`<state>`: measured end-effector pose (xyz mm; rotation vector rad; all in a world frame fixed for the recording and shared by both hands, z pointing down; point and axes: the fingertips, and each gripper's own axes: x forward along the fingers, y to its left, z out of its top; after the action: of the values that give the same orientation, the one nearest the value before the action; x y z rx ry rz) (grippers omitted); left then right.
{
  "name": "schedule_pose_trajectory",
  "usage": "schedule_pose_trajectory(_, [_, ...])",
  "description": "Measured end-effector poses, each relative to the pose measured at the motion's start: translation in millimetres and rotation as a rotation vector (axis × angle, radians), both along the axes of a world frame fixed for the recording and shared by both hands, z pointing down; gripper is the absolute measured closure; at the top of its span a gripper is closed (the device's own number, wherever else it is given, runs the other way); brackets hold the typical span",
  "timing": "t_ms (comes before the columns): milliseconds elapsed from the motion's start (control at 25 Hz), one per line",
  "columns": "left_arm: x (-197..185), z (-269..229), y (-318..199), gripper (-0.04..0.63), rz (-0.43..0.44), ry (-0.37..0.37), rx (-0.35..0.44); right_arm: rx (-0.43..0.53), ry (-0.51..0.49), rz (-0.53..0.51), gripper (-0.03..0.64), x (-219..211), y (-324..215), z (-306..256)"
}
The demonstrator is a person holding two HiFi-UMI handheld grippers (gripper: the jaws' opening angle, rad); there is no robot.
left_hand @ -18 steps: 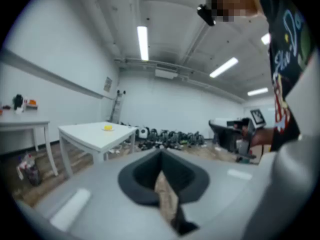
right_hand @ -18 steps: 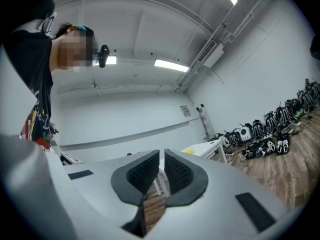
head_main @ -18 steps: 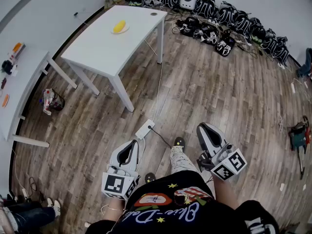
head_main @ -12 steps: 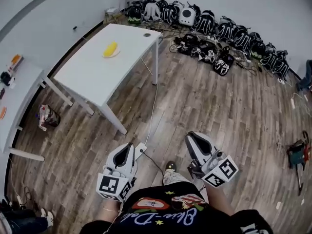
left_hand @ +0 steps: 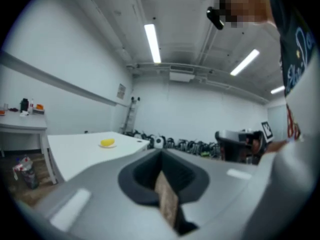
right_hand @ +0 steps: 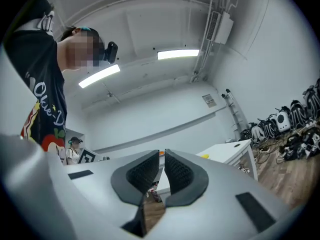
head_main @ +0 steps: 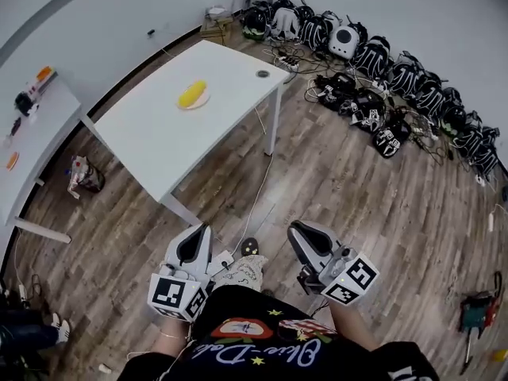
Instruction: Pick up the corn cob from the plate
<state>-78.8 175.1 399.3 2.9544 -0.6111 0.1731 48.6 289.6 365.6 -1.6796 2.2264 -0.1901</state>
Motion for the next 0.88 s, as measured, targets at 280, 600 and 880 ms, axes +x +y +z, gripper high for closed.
schedule_pose_trajectory(280, [96.3,4.8,-132.1,0.598,-0.081,0.033,0.045,0.016,0.121,-0.180,0.598,78.0,-153.3,-2.4])
schedule_pose_trajectory(600, [144.7,9.2,-309.7,0.598,-0.208,0.029,0.066,0.038,0.502,-0.415,0.597,123.2,-370.4,16.1])
schedule_pose_trajectory(880, [163.6,17.6,-386.7,0.598,-0.371,0.006,0.025,-0.015,0.862,-0.763,0.587,131.1,-527.8,71.4])
